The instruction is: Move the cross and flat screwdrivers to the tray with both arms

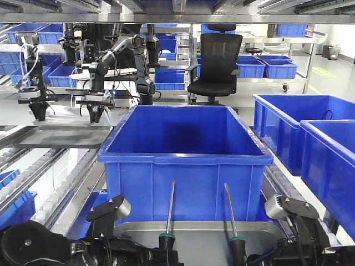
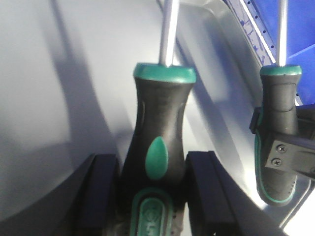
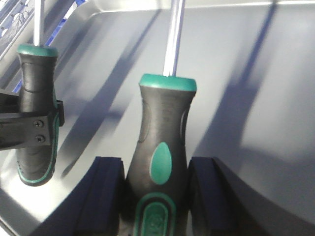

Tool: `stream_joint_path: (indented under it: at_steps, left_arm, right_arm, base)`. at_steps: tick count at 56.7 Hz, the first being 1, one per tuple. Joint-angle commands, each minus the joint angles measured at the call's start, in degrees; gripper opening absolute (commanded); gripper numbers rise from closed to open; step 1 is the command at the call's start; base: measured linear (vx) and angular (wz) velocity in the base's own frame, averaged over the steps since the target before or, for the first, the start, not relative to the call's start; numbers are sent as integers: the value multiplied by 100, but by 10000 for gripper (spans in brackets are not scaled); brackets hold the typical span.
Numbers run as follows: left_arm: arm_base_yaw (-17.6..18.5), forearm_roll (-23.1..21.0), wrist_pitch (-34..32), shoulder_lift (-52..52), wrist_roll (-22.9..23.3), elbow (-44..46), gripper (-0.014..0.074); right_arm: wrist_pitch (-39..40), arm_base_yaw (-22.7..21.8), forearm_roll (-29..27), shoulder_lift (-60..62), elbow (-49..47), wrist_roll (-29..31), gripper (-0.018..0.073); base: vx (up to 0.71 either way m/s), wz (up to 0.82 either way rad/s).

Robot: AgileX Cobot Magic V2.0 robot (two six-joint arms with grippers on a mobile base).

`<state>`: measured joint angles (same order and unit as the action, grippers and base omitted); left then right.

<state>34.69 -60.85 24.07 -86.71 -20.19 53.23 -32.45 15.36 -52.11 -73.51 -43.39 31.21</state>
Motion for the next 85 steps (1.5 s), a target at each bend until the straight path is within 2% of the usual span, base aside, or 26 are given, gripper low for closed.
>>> stream_joint_path:
  at_steps: [1,7,13,27,30,34,39,43,45,46,53,59,63,65,70,73,77,85]
  left_arm:
    - [29,-244,-70,211,48,198,376]
    - [29,-244,14,211,48,198,469]
    - [23,-239,91,211,36,198,530]
    - [23,-232,406,348,25,198,531]
    - [19,-225,471,482,-13,198,503]
    - [19,-155,562,708,-13,198,435]
    - [19,44,695,1071,-8,198,281]
    - [19,283,809,1462,-8,198,113]
    - [19,444,868,1654,-8,198,36]
    - [19,554,895,1774,-3,198,-10]
    - [19,1449,913,2613,322,184,-3]
    - [19,2613,827,3502,786,-59,1]
    - [19,3443,817,4042,1229,-395,1]
    - [19,4003,811,4436,1555,-618,1]
    - [19,4932,773,5199,2019,-1136,3]
    - [19,5416,623,5595,2224,-1408,3]
    - [19,5778,341,6097,2295,-1705,3]
    - [19,5983,-436,6485,2276,-2159,3]
  right_arm:
    - [164,-10,-221,126,-192,71,468]
    - [152,-10,-221,132,-192,78,531]
    - [146,-10,-221,160,-192,88,544]
    - [-53,-10,-213,455,-192,91,523]
    - [-131,-10,-171,590,-192,91,491]
    - [-300,-10,20,879,-192,74,398]
    - [-642,-10,400,1326,-192,-105,221]
    - [-911,-10,788,1796,-192,-246,60]
    - [-1008,-10,965,2043,-192,-305,-17]
    - [-1050,-10,1072,2147,-192,-343,-15]
    - [-1131,-10,1644,3284,-185,-431,-11]
    - [-1075,-10,2249,4419,-173,-594,-9]
    - [-1073,-10,2868,5184,-173,-1137,-9]
    - [-1107,-10,3303,5509,-173,-1430,-9]
    - [-1339,-10,4326,6084,-173,-2233,-8]
    - [-1415,-10,4791,6308,-173,-2512,-8]
    - [-1261,-10,5105,6486,-127,-2591,-8]
    - [-354,-10,5211,6657,659,-2745,-8]
  base:
    - [0,0]
    - [0,0]
    - [0,0]
    - [0,0]
    - [0,0]
    - [0,0]
    - [0,0]
    - [0,0]
    - [0,0]
    - [0,0]
    - [0,0]
    - [0,0]
    - [0,0]
    - [0,0]
    - [0,0]
    - [0,0]
    - [0,0]
    - [0,0]
